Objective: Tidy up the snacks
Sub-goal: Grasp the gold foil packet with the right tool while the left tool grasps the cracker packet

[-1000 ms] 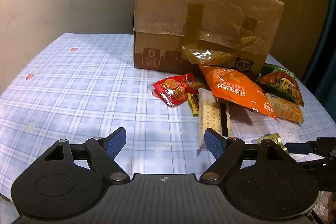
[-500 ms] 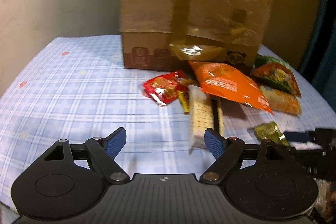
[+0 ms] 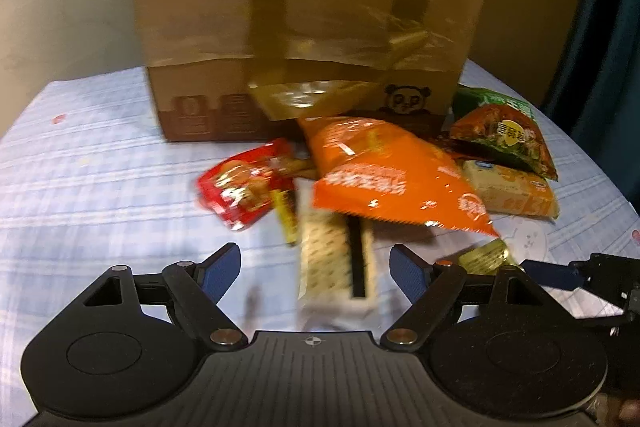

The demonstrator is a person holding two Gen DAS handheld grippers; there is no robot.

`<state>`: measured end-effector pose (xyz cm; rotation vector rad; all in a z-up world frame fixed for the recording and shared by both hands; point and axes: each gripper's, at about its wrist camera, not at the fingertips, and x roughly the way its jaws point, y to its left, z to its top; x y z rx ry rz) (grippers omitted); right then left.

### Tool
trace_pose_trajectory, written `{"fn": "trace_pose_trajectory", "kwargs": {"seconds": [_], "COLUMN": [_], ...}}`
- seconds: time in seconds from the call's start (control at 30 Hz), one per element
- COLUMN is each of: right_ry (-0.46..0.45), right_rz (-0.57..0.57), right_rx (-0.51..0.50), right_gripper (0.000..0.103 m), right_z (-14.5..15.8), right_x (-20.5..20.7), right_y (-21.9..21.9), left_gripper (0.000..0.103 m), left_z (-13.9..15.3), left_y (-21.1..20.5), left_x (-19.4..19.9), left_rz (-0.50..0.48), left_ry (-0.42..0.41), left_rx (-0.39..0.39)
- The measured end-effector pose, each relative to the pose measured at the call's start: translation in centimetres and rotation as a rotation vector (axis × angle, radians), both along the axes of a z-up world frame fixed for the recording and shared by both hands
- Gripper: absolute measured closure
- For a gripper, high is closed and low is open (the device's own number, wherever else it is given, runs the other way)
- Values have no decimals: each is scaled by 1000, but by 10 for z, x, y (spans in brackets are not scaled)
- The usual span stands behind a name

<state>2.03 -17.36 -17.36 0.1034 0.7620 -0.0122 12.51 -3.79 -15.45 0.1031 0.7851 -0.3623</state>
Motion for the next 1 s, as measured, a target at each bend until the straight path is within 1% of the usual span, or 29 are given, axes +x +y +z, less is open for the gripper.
{"fn": "trace_pose_trajectory", "kwargs": {"seconds": [0.17, 0.23, 0.33, 0.4, 0.43, 0.47, 0.5, 0.53, 0.63, 0.73, 0.8, 0.93, 1.0], "right_ry": [-3, -5, -7, -8, -8, -9, -8, -8, -11, -11, -13, -17, -20], "right_rz": [2, 2, 2, 1, 1, 1, 1, 1, 1, 1, 1, 2, 0], "right_rx": [3, 2, 0, 1, 1, 1, 1, 1, -1, 0, 0, -12, -2], "right_gripper": [47, 47, 47, 47, 47, 47, 47, 47, 47, 46, 45, 45, 46], "right_z": [0, 0, -1, -1, -1, -1, -1, -1, -1, -1, -1, -3, -3], "right_x": [-1, -1, -1, -1, -1, 0, 0, 0, 0, 0, 1, 2, 1], "right_y": [0, 0, -1, -1, -1, -1, -1, -1, -1, -1, -1, 0, -2], "left_gripper": [19, 20, 21, 29, 32, 36, 46, 52, 53, 53, 54, 54, 54], "left_z": [-13, -18, -23, -26, -27, -29, -29, -29, -27, -22, -17, -7, -4], "left_y": [-22, -25, -27, -29, -28, -28, -26, -23, -17, -3, 8, 26, 34], "left_x": [9, 14, 23, 26, 26, 24, 22, 19, 10, 4, 1, -6, -12], "left_rz": [-20, -9, 4, 4, 4, 2, -7, -16, -7, 9, 37, 79, 104], "left_ry": [-11, -15, -16, -11, -7, -4, -9, -15, -22, -26, -26, -58, -67], "left_rx": [68, 82, 80, 83, 90, 98, 92, 79, 87, 48, 3, -60, -83]}}
